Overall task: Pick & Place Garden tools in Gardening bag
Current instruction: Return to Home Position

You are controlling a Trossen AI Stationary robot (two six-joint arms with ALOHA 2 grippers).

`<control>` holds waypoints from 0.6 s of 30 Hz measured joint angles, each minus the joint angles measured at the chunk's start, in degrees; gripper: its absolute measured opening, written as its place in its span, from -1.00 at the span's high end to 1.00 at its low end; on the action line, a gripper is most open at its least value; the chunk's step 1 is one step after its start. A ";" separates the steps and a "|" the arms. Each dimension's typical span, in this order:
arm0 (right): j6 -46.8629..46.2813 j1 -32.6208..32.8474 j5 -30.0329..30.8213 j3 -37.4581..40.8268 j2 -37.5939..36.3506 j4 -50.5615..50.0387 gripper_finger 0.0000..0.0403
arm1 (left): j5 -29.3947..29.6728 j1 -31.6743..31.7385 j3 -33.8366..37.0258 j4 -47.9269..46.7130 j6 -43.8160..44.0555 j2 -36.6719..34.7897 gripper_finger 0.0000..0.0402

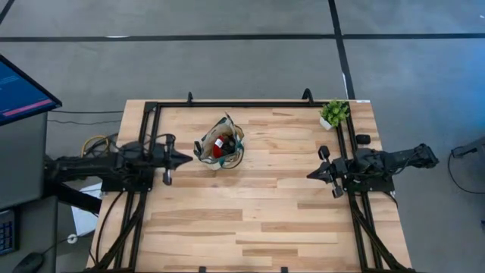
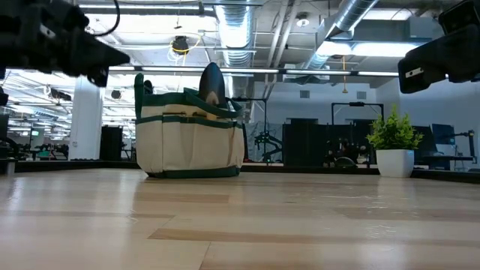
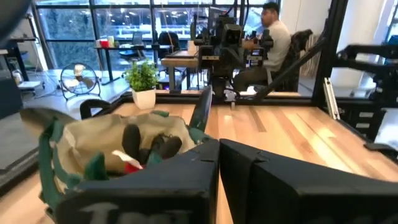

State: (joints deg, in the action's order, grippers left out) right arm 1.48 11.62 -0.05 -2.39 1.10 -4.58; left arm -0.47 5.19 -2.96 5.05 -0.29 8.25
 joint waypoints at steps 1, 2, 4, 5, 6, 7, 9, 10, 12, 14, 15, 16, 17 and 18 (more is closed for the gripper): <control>0.00 0.00 0.00 0.00 0.00 0.00 1.00 | 0.00 0.00 1.24 1.55 0.53 0.00 0.99; 0.00 0.00 0.00 0.00 0.00 0.00 1.00 | 0.00 0.00 2.29 2.77 0.76 -0.01 0.99; 0.00 0.00 0.02 0.00 0.02 -0.01 1.00 | -0.01 0.00 2.60 2.40 0.82 0.20 0.99; 0.00 0.00 0.02 0.00 0.02 0.00 1.00 | 0.00 0.00 2.60 2.45 0.84 0.33 0.99; 0.00 0.00 0.02 0.00 0.02 0.00 1.00 | 0.00 0.00 2.60 2.67 0.96 0.46 0.99; 0.00 0.00 0.02 0.00 0.02 0.00 1.00 | 0.00 0.00 2.60 2.54 1.67 0.51 0.99; 0.00 0.00 0.02 0.02 0.02 0.00 1.00 | -0.02 0.00 2.60 2.54 3.65 0.52 0.99; 0.00 0.00 0.02 0.02 0.02 0.00 1.00 | 0.00 0.00 2.60 2.59 4.21 0.52 0.99; 0.00 0.00 0.02 0.02 0.02 0.00 1.00 | 0.00 0.00 2.60 2.67 4.42 0.52 0.99; 0.00 0.00 0.02 0.02 0.02 -0.01 1.00 | 0.00 0.00 2.60 2.83 3.95 0.52 0.99; 0.00 0.00 0.02 0.02 0.02 -0.02 1.00 | 0.00 0.00 2.60 2.83 3.93 0.52 0.99; 0.00 0.00 0.02 0.02 0.02 -0.02 1.00 | 0.00 0.00 2.60 2.83 3.91 0.52 0.99; 0.00 0.00 0.02 0.02 0.02 -0.01 1.00 | 0.00 0.00 2.60 2.83 3.88 0.52 0.99; 0.00 0.00 0.02 0.02 0.02 -0.02 1.00 | 0.00 0.00 2.60 2.85 3.85 0.52 0.99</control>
State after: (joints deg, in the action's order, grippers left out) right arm 1.48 11.62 -0.03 -2.37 1.13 -4.60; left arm -0.47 5.19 -0.36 7.90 3.56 8.78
